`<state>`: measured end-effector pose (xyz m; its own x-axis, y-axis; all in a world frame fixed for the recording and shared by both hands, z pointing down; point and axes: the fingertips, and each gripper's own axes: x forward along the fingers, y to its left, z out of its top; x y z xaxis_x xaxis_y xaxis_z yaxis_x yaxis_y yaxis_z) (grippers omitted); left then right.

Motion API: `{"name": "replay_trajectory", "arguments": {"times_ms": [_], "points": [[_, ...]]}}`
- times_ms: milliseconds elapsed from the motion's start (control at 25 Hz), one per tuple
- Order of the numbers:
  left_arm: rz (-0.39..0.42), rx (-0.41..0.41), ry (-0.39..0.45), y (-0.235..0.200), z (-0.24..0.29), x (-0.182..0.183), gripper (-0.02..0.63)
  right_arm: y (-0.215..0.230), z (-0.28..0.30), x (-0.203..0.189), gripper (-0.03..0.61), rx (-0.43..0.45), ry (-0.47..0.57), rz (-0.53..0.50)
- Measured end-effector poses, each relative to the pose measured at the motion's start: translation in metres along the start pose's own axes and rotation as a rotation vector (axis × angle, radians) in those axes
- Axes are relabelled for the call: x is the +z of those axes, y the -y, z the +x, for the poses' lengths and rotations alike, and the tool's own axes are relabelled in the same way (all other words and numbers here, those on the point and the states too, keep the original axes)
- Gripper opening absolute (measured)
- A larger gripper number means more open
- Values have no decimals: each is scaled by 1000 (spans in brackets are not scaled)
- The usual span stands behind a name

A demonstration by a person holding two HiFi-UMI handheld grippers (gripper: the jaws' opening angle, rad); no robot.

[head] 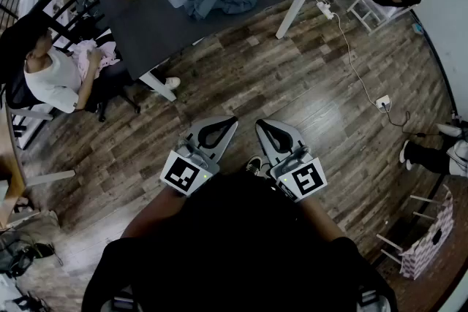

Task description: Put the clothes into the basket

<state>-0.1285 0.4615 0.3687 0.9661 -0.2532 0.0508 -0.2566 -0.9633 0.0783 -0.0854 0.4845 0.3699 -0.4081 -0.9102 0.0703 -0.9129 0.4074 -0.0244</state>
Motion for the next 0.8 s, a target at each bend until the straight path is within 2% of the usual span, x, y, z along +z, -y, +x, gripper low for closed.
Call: {"name": "replay_trajectory", "arguments": {"times_ms": [800], "points": [[-9,14,12,28,8,-2,3,13,-29,-5,17,-20,2,24]]}}
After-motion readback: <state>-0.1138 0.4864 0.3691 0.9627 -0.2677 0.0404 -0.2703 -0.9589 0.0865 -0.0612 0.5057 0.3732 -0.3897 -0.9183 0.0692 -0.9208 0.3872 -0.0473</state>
